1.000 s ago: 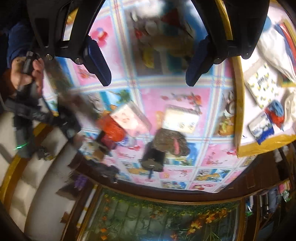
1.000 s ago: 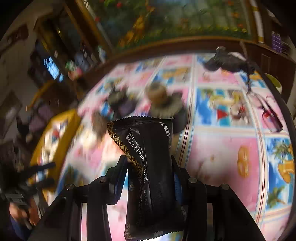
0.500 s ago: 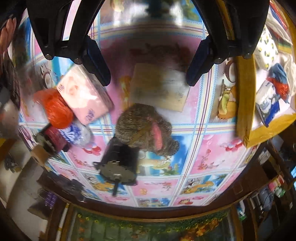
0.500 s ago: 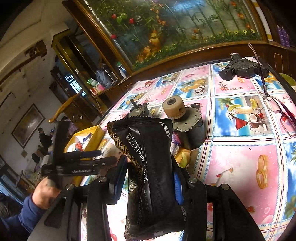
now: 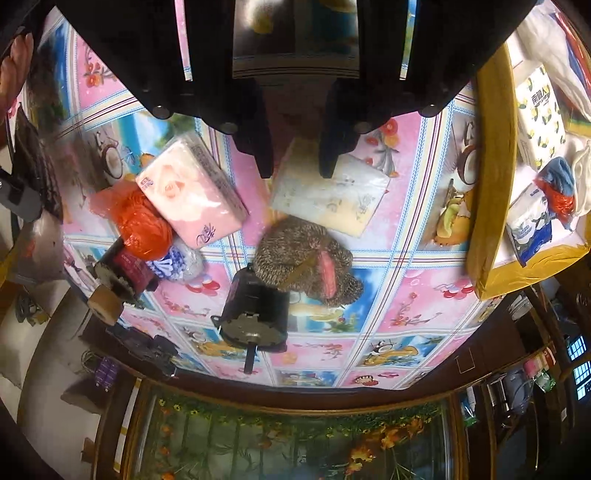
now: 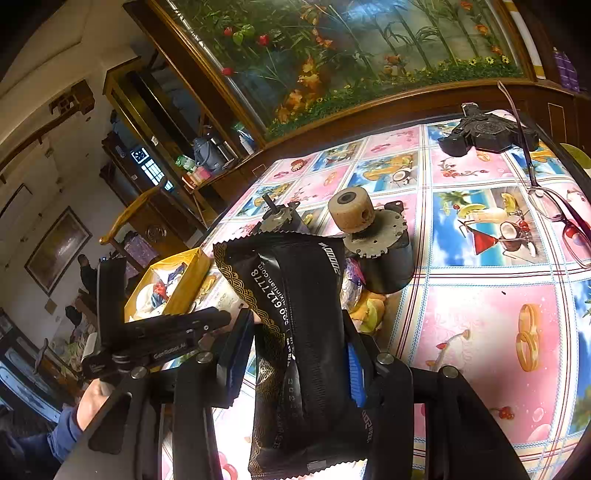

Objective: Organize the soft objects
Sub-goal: 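Grasp the white tissue pack with left gripper while right gripper holds the black packet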

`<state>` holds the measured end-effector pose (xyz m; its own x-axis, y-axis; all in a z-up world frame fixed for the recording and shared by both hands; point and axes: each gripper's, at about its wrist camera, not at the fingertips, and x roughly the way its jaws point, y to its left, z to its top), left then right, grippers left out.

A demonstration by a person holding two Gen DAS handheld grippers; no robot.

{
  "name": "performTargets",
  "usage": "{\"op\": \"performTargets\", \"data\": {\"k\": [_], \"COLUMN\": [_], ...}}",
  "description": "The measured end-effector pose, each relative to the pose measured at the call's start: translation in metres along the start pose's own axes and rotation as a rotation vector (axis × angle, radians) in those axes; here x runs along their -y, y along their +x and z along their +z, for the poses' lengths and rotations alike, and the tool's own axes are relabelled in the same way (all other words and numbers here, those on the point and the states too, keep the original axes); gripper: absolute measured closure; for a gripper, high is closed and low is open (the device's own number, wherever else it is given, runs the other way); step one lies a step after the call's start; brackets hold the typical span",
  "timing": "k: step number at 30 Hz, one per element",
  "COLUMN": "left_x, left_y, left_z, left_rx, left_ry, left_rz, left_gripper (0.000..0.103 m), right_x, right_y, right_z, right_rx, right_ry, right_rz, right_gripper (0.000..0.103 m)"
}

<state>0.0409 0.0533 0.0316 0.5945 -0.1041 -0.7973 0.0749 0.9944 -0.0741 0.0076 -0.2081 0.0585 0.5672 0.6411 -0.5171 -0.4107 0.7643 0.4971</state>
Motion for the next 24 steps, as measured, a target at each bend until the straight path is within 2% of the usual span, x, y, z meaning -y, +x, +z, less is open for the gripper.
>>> {"op": "performTargets", "data": {"k": [1,2,3,4,6,10,14,17,19,22,24], "left_x": [-0.001,-0.001,-0.002,-0.003,-0.003,-0.007,-0.018,-0.024,-0.024,-0.016,-0.013], "left_y": [-0.002,-0.003,-0.006,-0.009,-0.01,0.007,0.023,0.035,0.044,0.041,0.037], "left_z": [0.002,0.004,0.006,0.008,0.014,0.024,0.025,0.024,0.02,0.014,0.01], "left_rx": [0.006,0.011,0.024,0.046,0.051,-0.031,-0.079,-0.115,-0.141,-0.105,-0.076], "left_ry": [-0.006,-0.002,0.009,0.019,0.034,0.051,0.009,-0.03,-0.039,-0.012,-0.013], "left_rz": [0.012,0.021,0.029,0.039,0.064,0.078,0.06,0.002,-0.012,0.017,0.01], "left_gripper": [0.051,0.019,0.01,0.008,0.008,0.008,0.008,0.008,0.008,0.008,0.019], "right_x": [0.0,0.0,0.0,0.0,0.0,0.0,0.0,-0.001,-0.001,-0.001,-0.001], "right_y": [0.0,0.0,0.0,0.0,0.0,-0.001,-0.002,-0.003,-0.003,-0.002,-0.002], "right_z": [0.0,0.0,0.0,0.0,0.0,0.0,0.001,0.0,0.0,0.0,0.0], "right_rx": [0.001,0.002,0.002,0.0,0.0,-0.001,0.003,0.002,0.002,0.001,0.0], "right_ry": [-0.001,-0.001,-0.001,-0.003,-0.004,-0.001,-0.002,-0.003,-0.004,-0.005,-0.003], "right_rz": [0.001,-0.002,-0.002,0.0,0.0,0.004,0.01,0.014,0.018,0.019,0.016], "right_gripper": [0.055,0.055,0.054,0.054,0.054,0.054,0.054,0.054,0.054,0.054,0.054]}}
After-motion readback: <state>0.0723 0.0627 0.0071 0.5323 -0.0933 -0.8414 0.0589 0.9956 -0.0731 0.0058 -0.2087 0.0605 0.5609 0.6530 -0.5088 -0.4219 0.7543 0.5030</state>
